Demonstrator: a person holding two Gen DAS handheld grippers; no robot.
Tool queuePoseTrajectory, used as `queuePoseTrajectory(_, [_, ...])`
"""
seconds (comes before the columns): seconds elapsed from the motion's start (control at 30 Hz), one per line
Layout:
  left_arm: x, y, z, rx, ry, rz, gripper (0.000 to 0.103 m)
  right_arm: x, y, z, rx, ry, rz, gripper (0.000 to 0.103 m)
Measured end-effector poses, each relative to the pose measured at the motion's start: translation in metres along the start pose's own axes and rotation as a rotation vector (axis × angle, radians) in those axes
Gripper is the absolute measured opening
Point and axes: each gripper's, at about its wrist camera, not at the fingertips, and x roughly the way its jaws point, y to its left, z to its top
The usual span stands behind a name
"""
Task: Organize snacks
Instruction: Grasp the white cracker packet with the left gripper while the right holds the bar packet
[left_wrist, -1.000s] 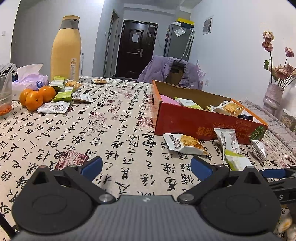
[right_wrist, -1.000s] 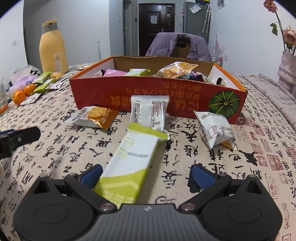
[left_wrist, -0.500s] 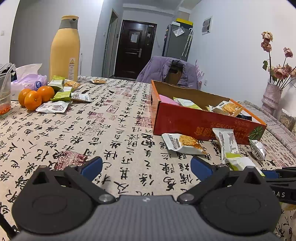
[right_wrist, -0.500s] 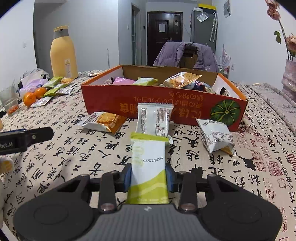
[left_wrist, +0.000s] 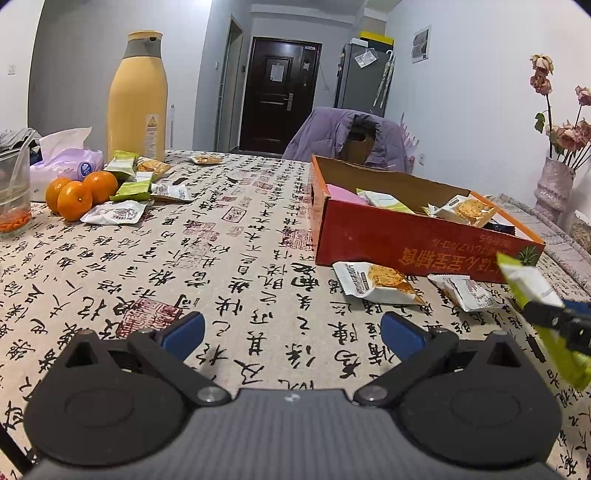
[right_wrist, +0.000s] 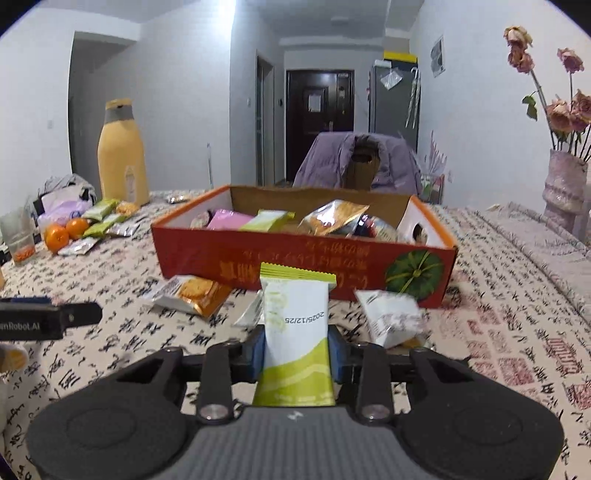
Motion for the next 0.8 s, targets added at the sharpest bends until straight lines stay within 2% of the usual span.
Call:
queuePoseTrajectory(0.17, [0.002, -0.005, 0.003, 0.021, 0.013, 0.025, 0.103, -0.003, -0.012, 0.008, -0.006, -0.047, -0.019, 0.032])
queuePoseTrajectory(0.33, [0.0, -0.013, 0.015, 0.023, 0.013, 0.006, 0.103, -0.005, -0.028, 0.016, -0.005, -0.087, -0.044, 0.032])
queuePoseTrajectory(0.53, [0.007, -0.037, 0.037, 0.074, -0.004, 0.0, 0.103, 0.001, -0.047, 0.027, -0.006, -0.136, -0.073, 0.032])
queuePoseTrajectory(0.8, [0.04, -0.076, 0.053, 0.141, 0.062, 0.015, 0.103, 0.018, -0.07, 0.033, 0.024, -0.178, -0.109, 0.032])
